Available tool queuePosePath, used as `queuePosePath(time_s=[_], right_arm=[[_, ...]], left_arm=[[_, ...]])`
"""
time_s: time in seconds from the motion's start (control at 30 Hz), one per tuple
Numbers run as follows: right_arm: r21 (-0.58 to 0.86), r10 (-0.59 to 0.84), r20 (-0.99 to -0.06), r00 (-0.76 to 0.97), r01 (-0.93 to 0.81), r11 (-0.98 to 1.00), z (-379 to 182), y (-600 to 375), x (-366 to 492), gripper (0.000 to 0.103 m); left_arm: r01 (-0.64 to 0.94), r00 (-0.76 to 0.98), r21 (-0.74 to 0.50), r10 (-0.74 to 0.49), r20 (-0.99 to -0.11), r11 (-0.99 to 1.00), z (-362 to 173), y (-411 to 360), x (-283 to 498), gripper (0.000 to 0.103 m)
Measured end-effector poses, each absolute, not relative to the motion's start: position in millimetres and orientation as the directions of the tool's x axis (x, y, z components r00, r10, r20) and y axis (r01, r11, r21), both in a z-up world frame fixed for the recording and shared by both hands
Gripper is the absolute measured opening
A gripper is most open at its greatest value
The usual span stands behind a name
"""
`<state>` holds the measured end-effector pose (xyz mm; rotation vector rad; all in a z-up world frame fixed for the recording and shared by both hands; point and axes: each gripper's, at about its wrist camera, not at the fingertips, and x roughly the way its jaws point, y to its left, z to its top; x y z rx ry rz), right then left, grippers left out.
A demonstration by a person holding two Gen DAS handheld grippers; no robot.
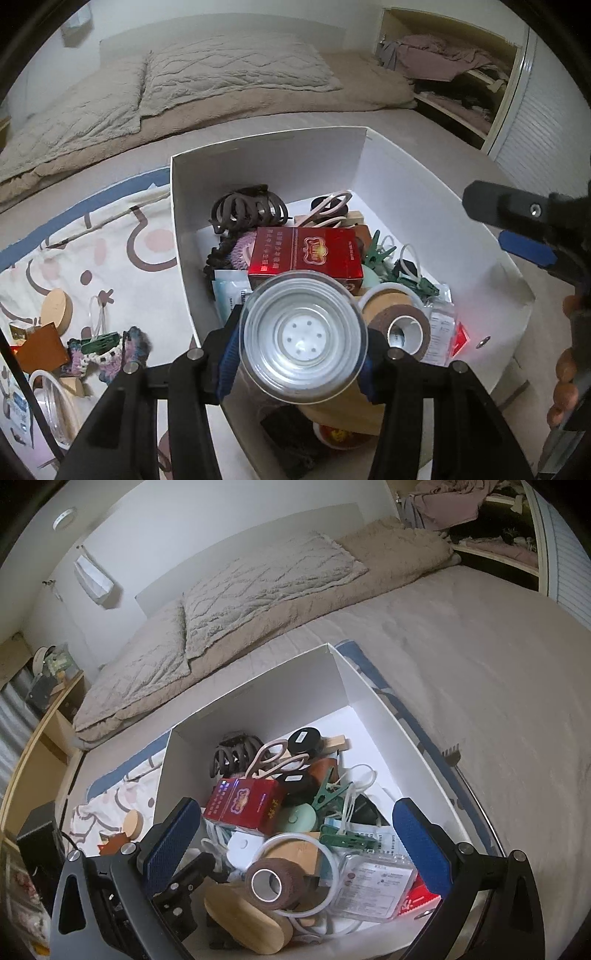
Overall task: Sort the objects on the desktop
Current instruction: 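Open the left tool to drop the clear knobbed lid into the shoe box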
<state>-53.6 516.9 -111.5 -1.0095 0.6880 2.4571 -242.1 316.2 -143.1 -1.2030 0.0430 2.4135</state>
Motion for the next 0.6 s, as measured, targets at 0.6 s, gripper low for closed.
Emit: queuePosePath(time_s=[0.6], right_arm=[[0.278, 0.175, -0.730, -0.661, -0.521, -0.807, -108.2, 508.1, -55.6, 0.103]], left_arm=[[-0.394, -0.539, -0.165, 0.373, -0.755, -0.904, -133.4, 316.0, -238.0, 0.078]])
